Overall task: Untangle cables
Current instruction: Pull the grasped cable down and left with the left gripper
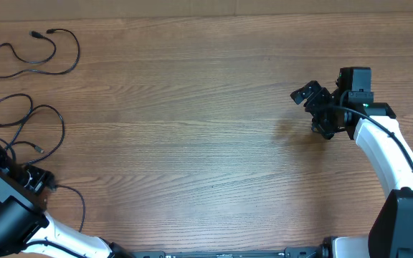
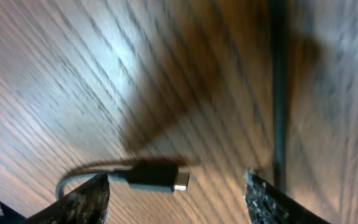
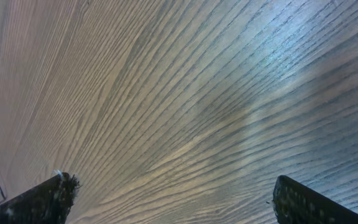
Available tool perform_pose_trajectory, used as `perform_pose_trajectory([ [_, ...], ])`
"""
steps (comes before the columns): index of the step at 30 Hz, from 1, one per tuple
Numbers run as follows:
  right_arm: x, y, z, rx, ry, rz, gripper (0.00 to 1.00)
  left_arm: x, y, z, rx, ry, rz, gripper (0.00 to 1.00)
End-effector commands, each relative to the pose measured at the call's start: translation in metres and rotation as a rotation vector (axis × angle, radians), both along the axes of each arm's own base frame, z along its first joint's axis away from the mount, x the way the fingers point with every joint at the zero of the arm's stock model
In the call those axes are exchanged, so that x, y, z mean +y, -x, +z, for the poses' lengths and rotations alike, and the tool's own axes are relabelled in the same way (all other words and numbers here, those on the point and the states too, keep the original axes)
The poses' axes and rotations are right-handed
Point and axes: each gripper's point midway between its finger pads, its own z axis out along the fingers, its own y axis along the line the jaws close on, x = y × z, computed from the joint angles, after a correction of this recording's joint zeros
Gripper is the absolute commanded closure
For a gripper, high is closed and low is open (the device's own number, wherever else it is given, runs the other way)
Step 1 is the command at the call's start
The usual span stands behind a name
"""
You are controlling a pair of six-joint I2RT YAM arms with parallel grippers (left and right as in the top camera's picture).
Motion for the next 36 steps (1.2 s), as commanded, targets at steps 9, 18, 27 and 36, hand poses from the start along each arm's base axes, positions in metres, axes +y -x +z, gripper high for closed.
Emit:
perform_pose_trajectory([
  [9, -0.003, -0.007, 0.008, -0.026, 0.012, -0.003, 0.0, -0.005, 0.022, -0.015, 0.101, 0.01, -0.042, 0.39],
  [18, -0.003, -0.007, 0.008, -0.026, 0.012, -0.003, 0.0, 0.008, 0.026, -0.015, 0.133, -0.059, -0.061, 0.33],
  [27, -0.003, -0.007, 0.008, -0.026, 0.012, -0.003, 0.0, 0.005, 0.02, -0.026, 0.088, -0.057, -0.049, 0.41],
  [36, -0.003, -0.007, 0.008, -0.026, 0.012, -0.003, 0.0, -0.004, 0.016, -0.038, 0.035, -0.035, -0.033, 0.78],
])
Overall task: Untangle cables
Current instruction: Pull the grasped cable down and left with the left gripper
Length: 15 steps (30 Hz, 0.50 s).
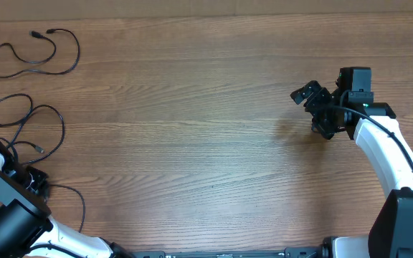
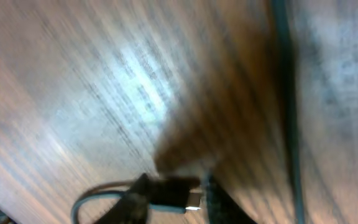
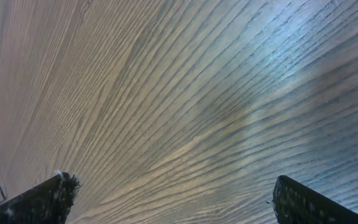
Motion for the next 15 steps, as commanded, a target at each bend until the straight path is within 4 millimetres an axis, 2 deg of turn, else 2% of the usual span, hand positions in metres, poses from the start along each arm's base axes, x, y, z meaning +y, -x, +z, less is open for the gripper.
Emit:
perform_pose_trajectory([
  [1, -0.003, -0.007, 0.008, -0.027, 0.012, -0.003, 0.0, -0.02, 0.009, -0.034, 0.023, 0.091, 0.027, 0.81],
  [5, -0.003, -0.007, 0.008, -0.027, 0.012, -0.003, 0.0, -0.021, 0.002, -0.036, -0.015, 0.1, 0.034, 0.96],
  [10, -0.003, -0.008, 0.008, -0.027, 0.012, -0.003, 0.0, -0.009, -0.005, -0.032, -0.031, 0.065, 0.031, 0.96],
  [15, -0.003, -0.007, 0.008, -0.027, 0.012, -0.003, 0.0, 0.013, -0.02, -0.002, -0.036, 0.031, 0.021, 0.95],
])
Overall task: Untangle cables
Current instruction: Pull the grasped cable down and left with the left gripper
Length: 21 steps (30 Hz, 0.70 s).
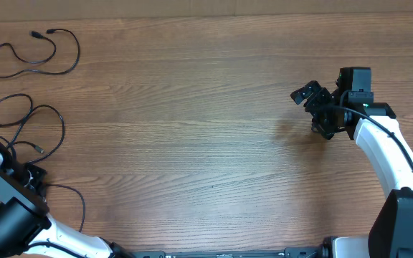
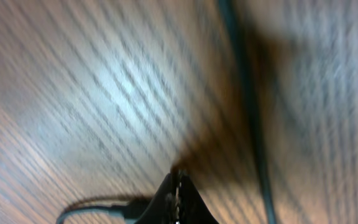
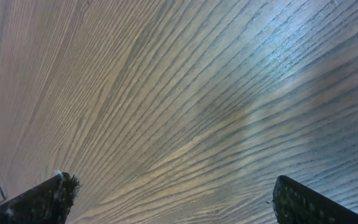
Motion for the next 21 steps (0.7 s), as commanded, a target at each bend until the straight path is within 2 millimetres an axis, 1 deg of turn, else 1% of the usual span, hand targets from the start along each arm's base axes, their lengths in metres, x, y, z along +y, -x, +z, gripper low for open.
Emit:
perform_pose_trajectory([
  [1, -0.003, -0.007, 0.008, -0.027, 0.012, -0.003, 0.0, 0.012, -0.008, 0.005, 0.011, 0.019, -0.01, 0.9],
  [2, -0.003, -0.007, 0.008, -0.027, 0.012, -0.003, 0.0, 0.014, -0.01, 0.011, 0.011, 0.025, -0.031, 0.83],
  [3, -0.003, -0.007, 0.008, -0.027, 0.012, -0.003, 0.0, 0.016, -0.012, 0.017, 0.011, 0.033, -0.062, 0.71],
  [4, -0.003, -0.007, 0.008, -0.027, 0.012, -0.003, 0.0, 0.018, -0.014, 0.023, 0.008, 0.037, -0.091, 0.31],
  [5, -0.003, -0.007, 0.008, -0.027, 0.012, -0.003, 0.0, 0.019, -0.015, 0.026, 0.004, 0.039, -0.096, 0.13],
  [6, -0.003, -0.007, 0.008, -0.027, 0.012, -0.004, 0.0, 0.019, -0.018, 0.029, -0.006, 0.043, -0.094, 0.04],
  [7, -0.003, -0.007, 0.008, -0.027, 0.012, -0.003, 0.0, 0.018, -0.021, 0.032, -0.021, 0.049, -0.093, 0.0],
  [10, -0.003, -0.007, 0.008, -0.027, 0.012, -0.003, 0.0, 0.015, -0.035, 0.046, -0.109, 0.062, -0.118, 0.01],
  [12, -0.003, -0.007, 0.008, -0.027, 0.012, -0.003, 0.0, 0.016, -0.04, 0.062, -0.16, 0.031, -0.127, 0.0],
  [15, -0.003, -0.007, 0.008, -0.027, 0.012, -0.003, 0.0, 0.017, -0.047, 0.097, -0.252, -0.04, -0.133, 0.01],
  [17, -0.003, -0.007, 0.008, -0.027, 0.012, -0.003, 0.0, 0.014, -0.05, 0.127, -0.327, -0.1, -0.141, 0.01],
  [19, -0.003, -0.007, 0.008, -0.027, 0.012, -0.003, 0.0, 0.01, -0.05, 0.152, -0.396, -0.166, -0.16, 0.0],
  [20, -0.003, -0.007, 0.008, -0.027, 0.012, -0.003, 0.0, 0.006, -0.047, 0.17, -0.448, -0.238, -0.201, 0.01],
  [21, -0.003, -0.007, 0.008, -0.027, 0.012, -0.004, 0.0, 0.002, -0.044, 0.174, -0.466, -0.265, -0.221, 0.03],
])
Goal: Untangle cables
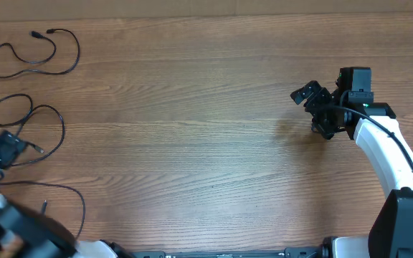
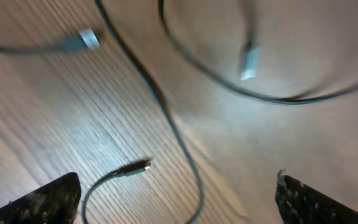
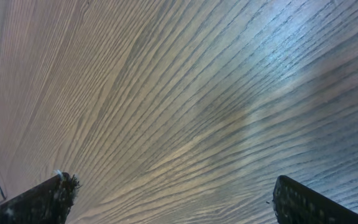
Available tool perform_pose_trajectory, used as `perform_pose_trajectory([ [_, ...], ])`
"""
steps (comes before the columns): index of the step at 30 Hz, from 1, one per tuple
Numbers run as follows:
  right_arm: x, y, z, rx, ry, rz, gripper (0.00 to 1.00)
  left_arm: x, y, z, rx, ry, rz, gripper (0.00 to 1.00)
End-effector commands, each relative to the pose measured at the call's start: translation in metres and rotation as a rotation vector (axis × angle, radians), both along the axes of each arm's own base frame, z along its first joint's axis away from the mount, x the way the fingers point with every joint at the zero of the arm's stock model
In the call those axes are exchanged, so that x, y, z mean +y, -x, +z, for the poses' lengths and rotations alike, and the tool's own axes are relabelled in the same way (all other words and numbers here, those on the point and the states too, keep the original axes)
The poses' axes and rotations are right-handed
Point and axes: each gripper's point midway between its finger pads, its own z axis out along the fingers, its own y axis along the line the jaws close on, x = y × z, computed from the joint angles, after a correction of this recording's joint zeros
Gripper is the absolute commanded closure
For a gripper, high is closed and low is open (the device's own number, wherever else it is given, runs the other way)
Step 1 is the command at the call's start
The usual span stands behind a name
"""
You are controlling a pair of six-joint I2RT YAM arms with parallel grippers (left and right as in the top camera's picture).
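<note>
A looped black cable (image 1: 34, 56) lies apart at the far left corner. Nearer, a tangle of thin black cables (image 1: 29, 120) spreads along the left edge, and one strand (image 1: 77, 197) curves down to a free plug (image 1: 44, 204). My left gripper (image 1: 6, 147) hovers over the tangle, blurred, open and holding nothing. In the left wrist view it (image 2: 176, 205) looks down on crossing strands with three plugs showing (image 2: 89, 39), (image 2: 248, 62), (image 2: 138, 167). My right gripper (image 1: 314, 107) is open above bare wood at the right (image 3: 173, 199).
The wooden table (image 1: 206, 143) stretches between the two arms. A pale wall edge runs along the far side. The white right arm (image 1: 386, 154) reaches in from the lower right corner.
My left gripper was shut low on the table at a cable plug. It is now open, higher and farther back over the tangle, with the plug lying free on the wood. The right arm is unchanged.
First my left gripper stood open around a cable plug near the table's front left. Its fingers were then closing on that plug, then fully shut at it. Now the plug lies released and the gripper is open above the tangle. The right gripper stayed open throughout.
</note>
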Motion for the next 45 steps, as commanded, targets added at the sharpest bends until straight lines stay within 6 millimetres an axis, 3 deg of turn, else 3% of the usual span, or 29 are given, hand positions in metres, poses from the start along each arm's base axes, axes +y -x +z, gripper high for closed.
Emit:
perform_pose_trajectory([
  [1, -0.003, -0.007, 0.008, -0.027, 0.012, -0.003, 0.0, -0.018, 0.01, 0.03, -0.112, -0.11, -0.084, 0.04],
  [4, -0.003, -0.007, 0.008, -0.026, 0.012, -0.003, 0.0, -0.028, 0.018, 0.015, -0.123, -0.141, -0.121, 0.04],
  [10, -0.003, -0.007, 0.008, -0.026, 0.012, -0.004, 0.0, -0.032, 0.025, -0.04, -0.079, -0.129, -0.158, 0.0],
  [12, -0.003, -0.007, 0.008, -0.026, 0.012, -0.003, 0.0, -0.03, 0.03, -0.057, -0.039, -0.128, -0.164, 0.07],
  [15, -0.003, -0.007, 0.008, -0.027, 0.012, -0.004, 0.0, -0.024, 0.036, -0.08, 0.013, -0.135, -0.15, 0.3],
  [17, -0.003, -0.007, 0.008, -0.026, 0.012, -0.003, 0.0, -0.027, 0.039, -0.093, 0.04, -0.103, -0.151, 0.32],
  [20, -0.003, -0.007, 0.008, -0.026, 0.012, -0.003, 0.0, -0.032, 0.043, -0.105, 0.075, -0.066, -0.171, 0.17],
  [21, -0.003, -0.007, 0.008, -0.026, 0.012, -0.004, 0.0, -0.036, 0.047, -0.11, 0.103, -0.042, -0.205, 0.01],
  [27, -0.003, -0.007, 0.008, -0.026, 0.012, -0.003, 0.0, -0.038, 0.051, -0.115, 0.117, -0.04, -0.203, 0.0],
  [35, -0.003, -0.007, 0.008, -0.026, 0.012, -0.003, 0.0, -0.026, 0.073, -0.119, 0.187, -0.077, -0.14, 0.01],
  [39, -0.003, -0.007, 0.008, -0.027, 0.012, -0.003, 0.0, -0.024, 0.083, -0.129, 0.184, -0.078, -0.107, 0.19],
  [40, -0.003, -0.007, 0.008, -0.026, 0.012, -0.003, 0.0, -0.024, 0.086, -0.133, 0.182, -0.079, -0.1, 0.19],
  [43, -0.003, -0.007, 0.008, -0.026, 0.012, -0.003, 0.0, -0.024, 0.089, -0.141, 0.156, -0.078, -0.079, 0.05],
  [45, -0.003, -0.007, 0.008, -0.026, 0.012, -0.003, 0.0, -0.025, 0.09, -0.147, 0.126, -0.071, -0.069, 0.06],
])
